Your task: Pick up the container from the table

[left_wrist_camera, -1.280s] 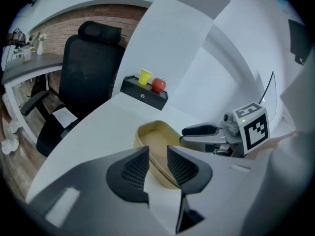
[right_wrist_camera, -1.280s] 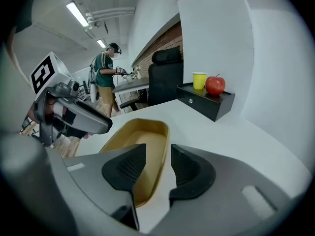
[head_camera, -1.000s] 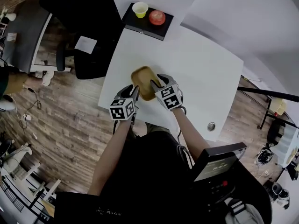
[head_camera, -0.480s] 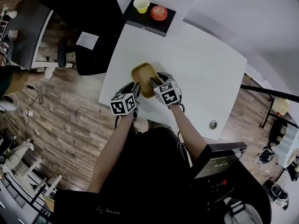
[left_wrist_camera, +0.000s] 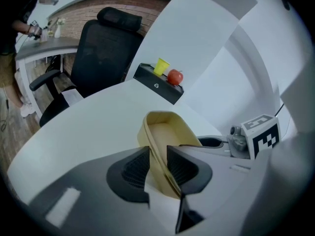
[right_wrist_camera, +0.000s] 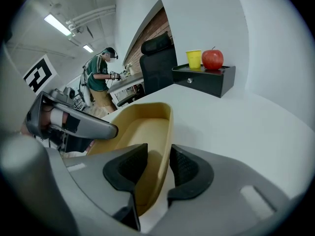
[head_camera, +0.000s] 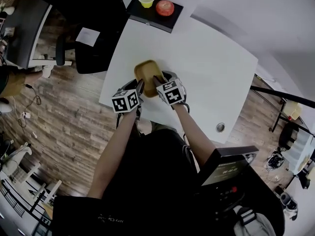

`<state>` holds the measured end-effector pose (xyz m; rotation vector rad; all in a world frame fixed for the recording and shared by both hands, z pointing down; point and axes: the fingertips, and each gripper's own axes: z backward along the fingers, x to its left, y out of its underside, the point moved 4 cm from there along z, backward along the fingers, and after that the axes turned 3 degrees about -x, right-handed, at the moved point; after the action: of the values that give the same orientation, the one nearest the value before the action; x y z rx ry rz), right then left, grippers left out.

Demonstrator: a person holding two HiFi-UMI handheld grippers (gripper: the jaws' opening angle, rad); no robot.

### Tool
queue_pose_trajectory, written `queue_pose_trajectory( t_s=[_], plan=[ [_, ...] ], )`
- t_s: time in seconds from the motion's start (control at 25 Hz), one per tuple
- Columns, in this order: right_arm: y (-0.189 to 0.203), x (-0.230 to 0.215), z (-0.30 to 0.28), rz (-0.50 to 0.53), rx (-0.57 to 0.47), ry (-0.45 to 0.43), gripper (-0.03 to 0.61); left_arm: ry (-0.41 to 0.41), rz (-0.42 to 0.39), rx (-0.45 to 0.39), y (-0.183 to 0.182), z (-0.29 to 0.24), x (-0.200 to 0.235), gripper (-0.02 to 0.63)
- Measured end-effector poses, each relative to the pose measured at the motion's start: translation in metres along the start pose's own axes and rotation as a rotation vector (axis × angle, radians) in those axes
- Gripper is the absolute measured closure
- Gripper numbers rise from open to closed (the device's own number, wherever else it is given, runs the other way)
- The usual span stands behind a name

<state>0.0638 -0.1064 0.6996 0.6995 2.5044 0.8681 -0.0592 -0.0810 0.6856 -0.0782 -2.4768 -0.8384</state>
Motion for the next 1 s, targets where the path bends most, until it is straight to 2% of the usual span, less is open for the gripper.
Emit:
queue_pose_trajectory(
  t_s=[0.28,0.64,1.0],
  plan=[
    [0.001,-0.001,-0.005,-0.041,0.012,-0.013,0.43,0.002,0.025,0.004,0.001,-0.007,0.004,0.503],
    [0.003,-0.002,-0.007,-0.078,0.028,0.039,0.433,-0.01,0.04,0.001,0.002,-0.015,0.007,0.502],
    [0.006,-0.002,-0.007,-0.112,0.001,0.085,0.439,0.012,0.073,0.009,0.004,-0.022,0.006,0.5]
  ],
)
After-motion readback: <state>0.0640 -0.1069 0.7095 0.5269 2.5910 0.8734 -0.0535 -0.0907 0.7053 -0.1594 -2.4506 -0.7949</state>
